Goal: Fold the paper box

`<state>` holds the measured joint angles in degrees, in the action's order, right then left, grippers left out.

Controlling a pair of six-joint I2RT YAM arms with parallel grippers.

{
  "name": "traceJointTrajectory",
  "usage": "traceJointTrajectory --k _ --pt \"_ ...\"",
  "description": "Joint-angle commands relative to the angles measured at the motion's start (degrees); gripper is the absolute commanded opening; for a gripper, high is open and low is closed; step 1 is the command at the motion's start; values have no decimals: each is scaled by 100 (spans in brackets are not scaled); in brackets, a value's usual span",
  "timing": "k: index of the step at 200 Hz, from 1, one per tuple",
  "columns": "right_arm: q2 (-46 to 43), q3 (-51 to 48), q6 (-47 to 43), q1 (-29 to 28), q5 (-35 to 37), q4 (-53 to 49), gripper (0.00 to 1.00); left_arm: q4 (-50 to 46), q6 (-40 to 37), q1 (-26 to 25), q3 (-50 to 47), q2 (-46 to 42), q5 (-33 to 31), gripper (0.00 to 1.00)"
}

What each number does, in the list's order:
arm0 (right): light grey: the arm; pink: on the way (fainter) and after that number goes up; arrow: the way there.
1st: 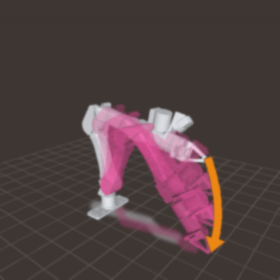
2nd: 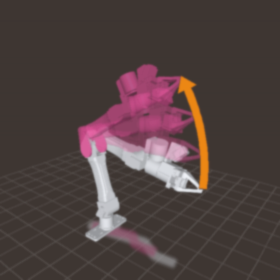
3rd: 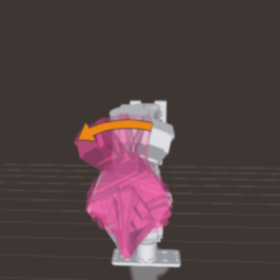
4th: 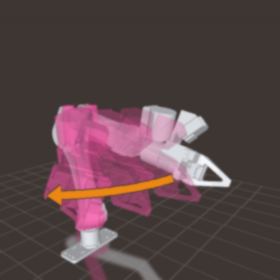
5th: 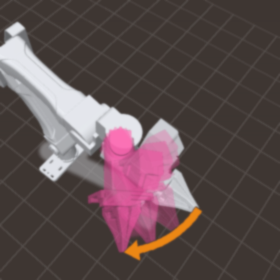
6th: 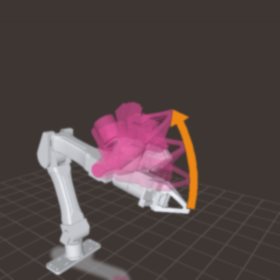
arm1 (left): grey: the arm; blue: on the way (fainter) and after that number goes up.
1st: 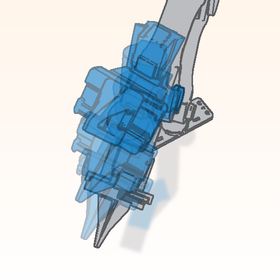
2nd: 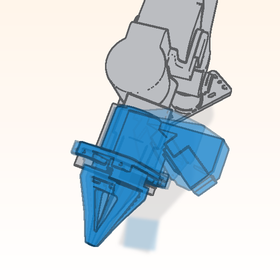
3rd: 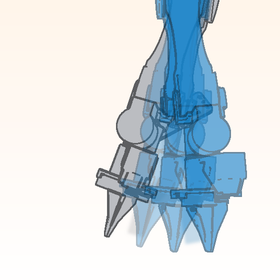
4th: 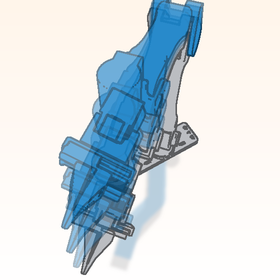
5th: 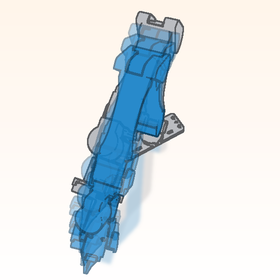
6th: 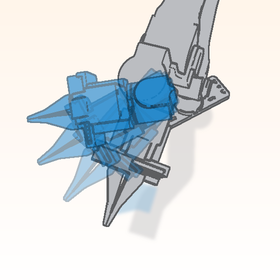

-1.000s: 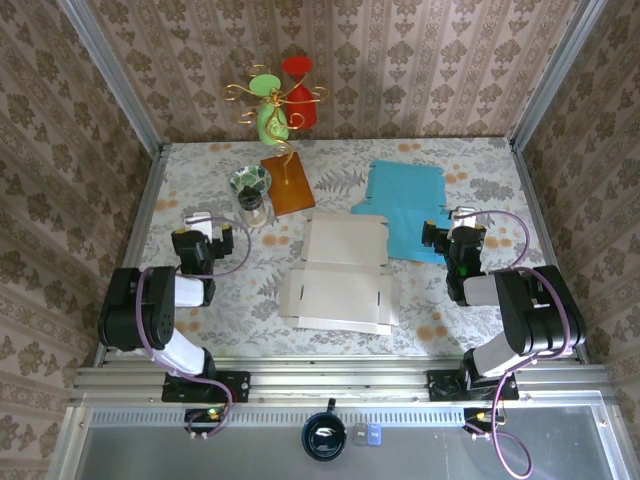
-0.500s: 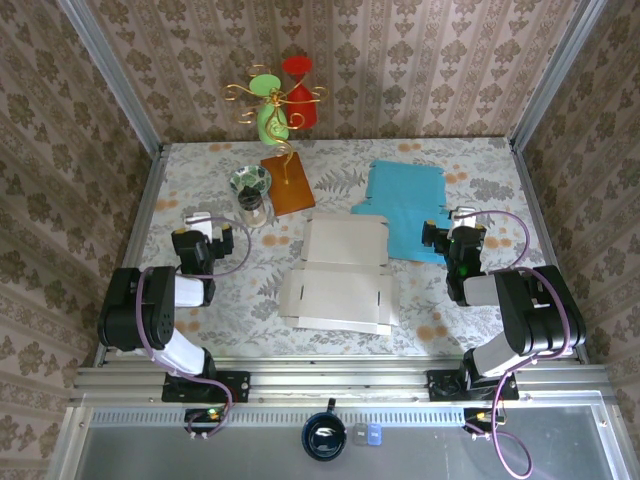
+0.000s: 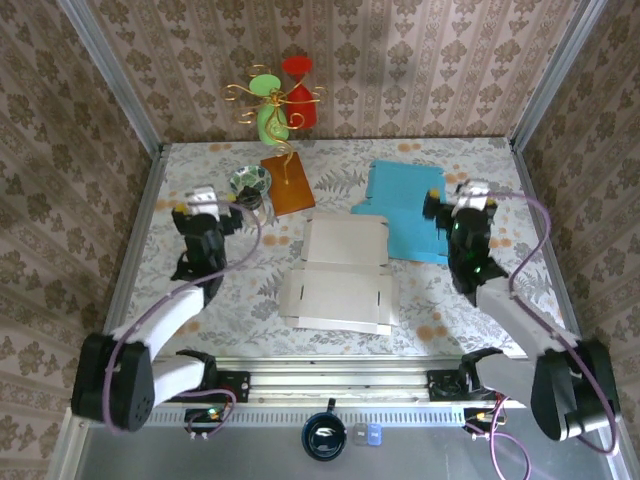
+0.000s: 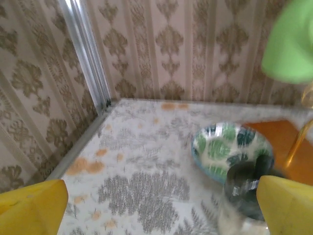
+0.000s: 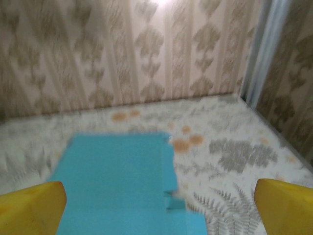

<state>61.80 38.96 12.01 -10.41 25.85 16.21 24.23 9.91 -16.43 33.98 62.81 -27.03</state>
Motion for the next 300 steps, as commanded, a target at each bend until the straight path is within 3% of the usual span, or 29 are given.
traceJointTrajectory --k 1,8,17,27,41,68,92,101,118,154,199,239,263,300 --pt "-193 1837 3536 227 642 -4746 100 -2501 3321 772 238 -578 1357 100" --pt "-144 1997 4232 267 445 -5565 100 -2022 3833 1044 6 -545 2361 100" --pt "-218 1913 3827 440 -626 -5423 100 -2148 4174 1022 70 -421 2866 100" --pt "-307 1846 3396 401 -1599 -5168 100 -3236 4201 663 537 -322 2772 100" --pt "-209 2091 3682 91 -1876 -6104 99 -4338 4007 -92 962 -305 2596 98" --pt "168 2015 3743 -521 -3343 -7165 64 -5394 4273 -1294 983 -435 2762 77" --pt "527 1499 3849 -786 -4690 -7152 57 -5369 4616 -1931 484 -365 3168 66" --pt "620 1329 4039 -833 -5069 -7027 57 -5123 4677 -1916 304 -264 3456 60" --pt "520 599 5072 -1189 -5671 -6041 61 -4716 4546 -1811 162 59 3701 59" --pt "114 -846 7470 -2270 -5338 -3738 73 -3374 4755 -1504 -213 1228 4517 53" --pt "-183 -1506 9030 -3024 -4270 -2715 83 -2322 4970 -1582 -170 2104 4723 50" --pt "145 -1756 9449 -3063 -3866 -1776 84 -1524 5438 -1785 123 2894 4863 43" --pt "119 -1716 9513 -3067 -3725 -1828 85 -1151 5825 -1957 288 3222 4880 37" --pt "-5 -1838 9532 -3000 -3631 -1900 84 -1653 5774 -2036 461 2922 4594 34"
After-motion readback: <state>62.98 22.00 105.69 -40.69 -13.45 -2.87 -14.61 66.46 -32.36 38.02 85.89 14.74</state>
